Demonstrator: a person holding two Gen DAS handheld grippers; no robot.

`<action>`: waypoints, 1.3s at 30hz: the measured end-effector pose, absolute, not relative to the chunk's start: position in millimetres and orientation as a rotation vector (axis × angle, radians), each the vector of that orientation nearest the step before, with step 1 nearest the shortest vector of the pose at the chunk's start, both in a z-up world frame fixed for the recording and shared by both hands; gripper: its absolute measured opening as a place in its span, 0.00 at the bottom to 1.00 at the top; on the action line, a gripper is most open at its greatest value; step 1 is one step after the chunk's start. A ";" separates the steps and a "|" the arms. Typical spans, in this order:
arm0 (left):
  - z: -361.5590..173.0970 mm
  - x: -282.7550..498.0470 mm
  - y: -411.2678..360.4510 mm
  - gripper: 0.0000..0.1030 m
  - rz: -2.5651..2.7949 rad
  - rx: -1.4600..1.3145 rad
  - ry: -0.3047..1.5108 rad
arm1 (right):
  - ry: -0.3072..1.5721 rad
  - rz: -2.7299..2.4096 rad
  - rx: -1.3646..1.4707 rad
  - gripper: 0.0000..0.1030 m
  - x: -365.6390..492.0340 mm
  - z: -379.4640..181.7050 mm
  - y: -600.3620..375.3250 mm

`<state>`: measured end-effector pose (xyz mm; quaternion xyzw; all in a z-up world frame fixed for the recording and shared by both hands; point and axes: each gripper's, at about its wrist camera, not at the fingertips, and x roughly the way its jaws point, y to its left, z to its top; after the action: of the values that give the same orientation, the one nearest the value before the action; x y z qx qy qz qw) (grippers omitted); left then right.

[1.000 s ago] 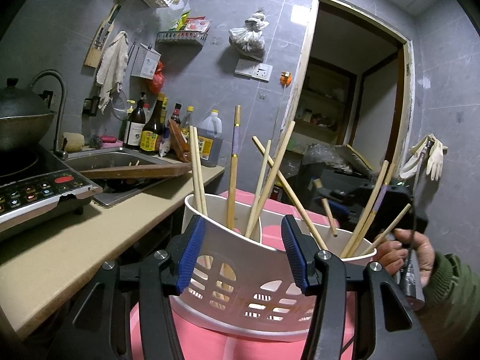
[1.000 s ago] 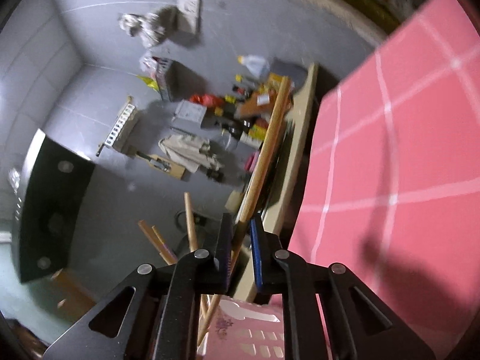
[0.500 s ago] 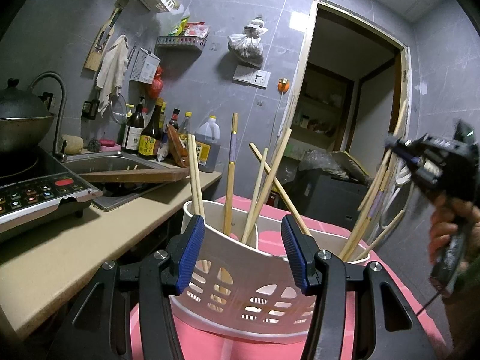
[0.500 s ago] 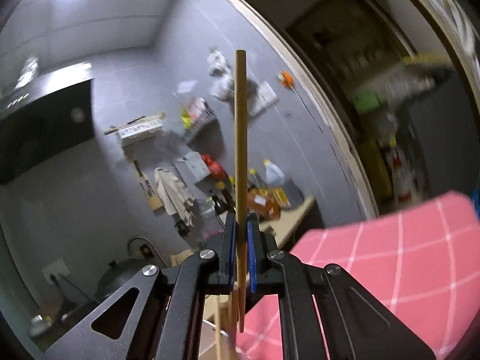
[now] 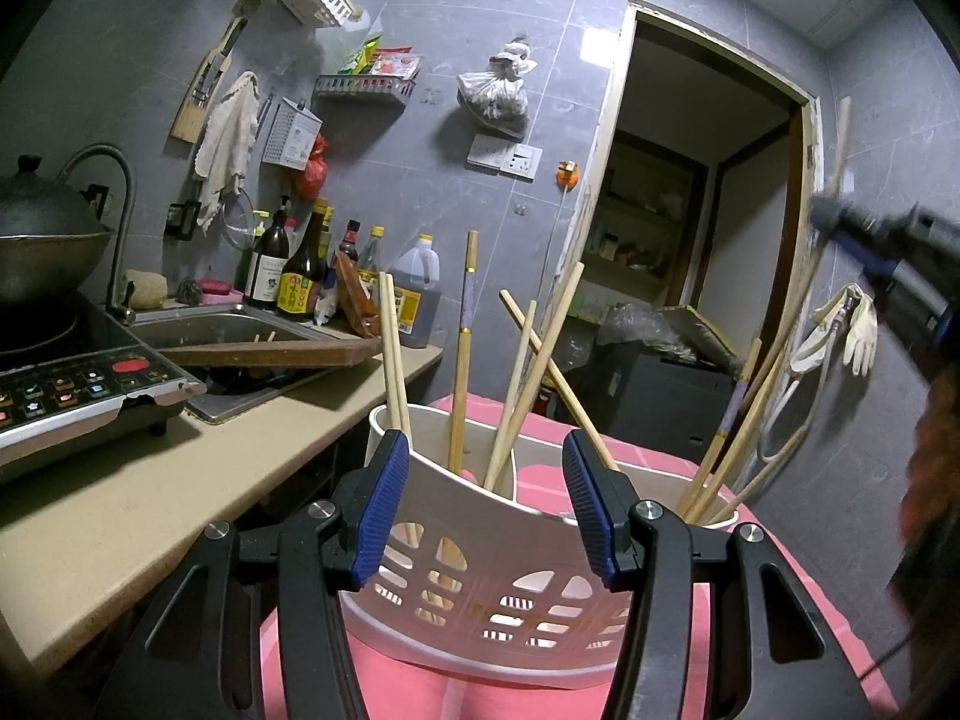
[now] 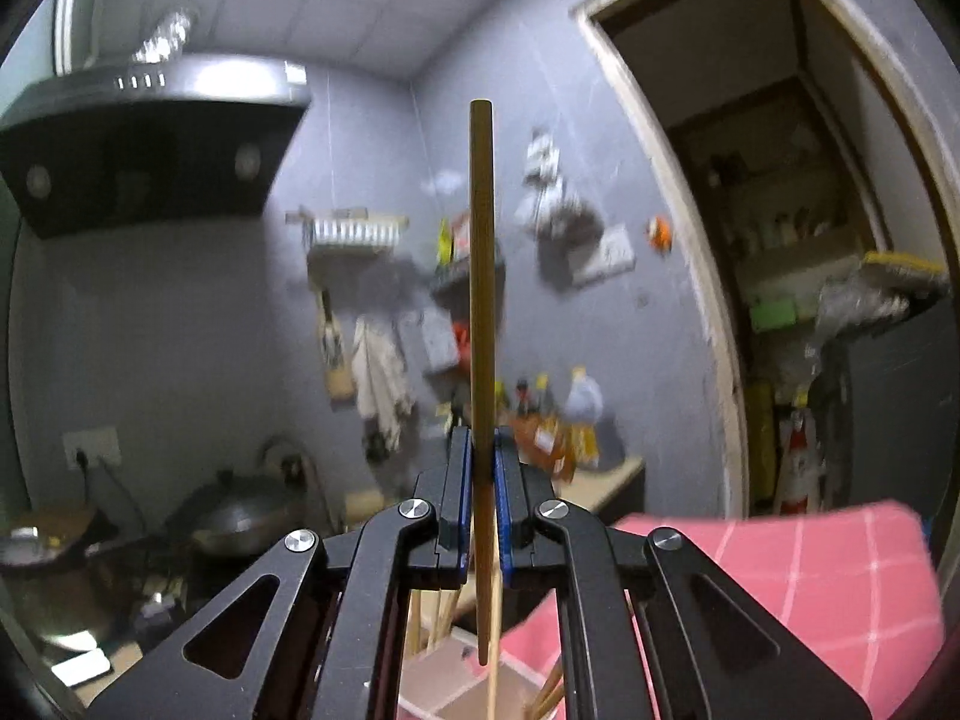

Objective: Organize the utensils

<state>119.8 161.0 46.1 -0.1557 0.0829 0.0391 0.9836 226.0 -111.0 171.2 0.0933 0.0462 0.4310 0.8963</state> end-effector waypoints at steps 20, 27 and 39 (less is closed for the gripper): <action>47.4 119.8 161.1 0.46 0.079 -0.316 0.168 | 0.415 0.885 0.017 0.14 238.1 92.1 -58.0; 47.3 120.0 161.3 0.46 0.080 -0.318 0.165 | 0.326 0.862 -0.004 0.25 230.4 114.1 -63.5; 45.5 119.1 150.6 0.46 0.077 -0.295 0.148 | 0.268 0.754 0.084 0.25 215.3 118.6 -103.4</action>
<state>119.1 150.6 45.5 -0.1466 0.0734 0.0383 0.9857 215.3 -103.4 118.6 0.0407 0.1304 0.3670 0.9202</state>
